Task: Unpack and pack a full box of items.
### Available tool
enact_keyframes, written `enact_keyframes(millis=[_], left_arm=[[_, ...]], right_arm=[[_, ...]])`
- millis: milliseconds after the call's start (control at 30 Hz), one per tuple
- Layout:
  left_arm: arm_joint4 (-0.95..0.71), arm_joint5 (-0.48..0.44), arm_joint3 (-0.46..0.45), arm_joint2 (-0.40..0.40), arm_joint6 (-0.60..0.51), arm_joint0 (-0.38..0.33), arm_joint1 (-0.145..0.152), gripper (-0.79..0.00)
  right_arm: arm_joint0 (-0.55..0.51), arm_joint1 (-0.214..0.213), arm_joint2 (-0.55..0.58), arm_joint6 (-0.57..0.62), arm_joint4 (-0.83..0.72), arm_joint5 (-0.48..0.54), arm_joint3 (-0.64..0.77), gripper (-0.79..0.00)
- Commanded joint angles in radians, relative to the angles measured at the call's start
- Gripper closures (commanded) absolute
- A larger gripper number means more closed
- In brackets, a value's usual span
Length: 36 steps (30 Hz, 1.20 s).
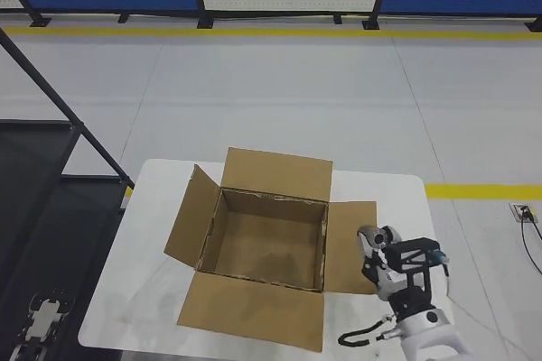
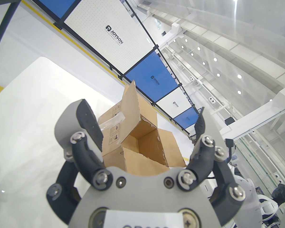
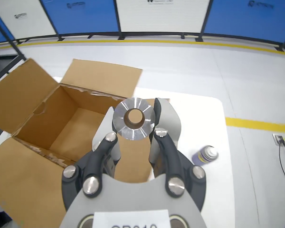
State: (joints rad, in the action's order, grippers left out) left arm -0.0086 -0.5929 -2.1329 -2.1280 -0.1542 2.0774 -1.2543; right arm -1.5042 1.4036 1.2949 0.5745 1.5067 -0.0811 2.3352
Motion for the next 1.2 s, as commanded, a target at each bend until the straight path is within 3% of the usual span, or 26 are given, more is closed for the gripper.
enact_keyframes(millis=[0,200,467,700,933,1000,1100,1133,1167], left_arm=[[0.0,0.0,0.0,0.0,0.0,0.0,0.0,-0.785],[0.0,0.0,0.0,0.0,0.0,0.0,0.0,-0.785],[0.0,0.0,0.0,0.0,0.0,0.0,0.0,-0.785],[0.0,0.0,0.0,0.0,0.0,0.0,0.0,-0.785],[0.0,0.0,0.0,0.0,0.0,0.0,0.0,-0.785],[0.0,0.0,0.0,0.0,0.0,0.0,0.0,-0.785],[0.0,0.0,0.0,0.0,0.0,0.0,0.0,-0.785],[0.0,0.0,0.0,0.0,0.0,0.0,0.0,-0.785],[0.0,0.0,0.0,0.0,0.0,0.0,0.0,-0.785]], right_arm=[[0.111,0.011,-0.129,0.099,0.054,-0.017,-0.066,0.0],[0.505,0.082,-0.405,0.321,0.069,-0.124,-0.444,0.0],[0.853,0.21,-0.587,0.39,-0.089,-0.285,-0.976,0.0],[0.982,0.298,-0.631,0.314,-0.255,-0.323,-1.336,0.0],[1.038,0.359,-0.643,0.238,-0.355,-0.307,-1.54,0.0],[1.051,0.371,-0.644,0.227,-0.368,-0.304,-1.574,-0.296],[1.064,0.386,-0.644,0.215,-0.378,-0.293,-1.611,-0.422],[1.067,0.39,-0.644,0.212,-0.38,-0.292,-1.621,-0.517],[1.07,0.394,-0.644,0.211,-0.383,-0.289,-1.63,-0.557]])
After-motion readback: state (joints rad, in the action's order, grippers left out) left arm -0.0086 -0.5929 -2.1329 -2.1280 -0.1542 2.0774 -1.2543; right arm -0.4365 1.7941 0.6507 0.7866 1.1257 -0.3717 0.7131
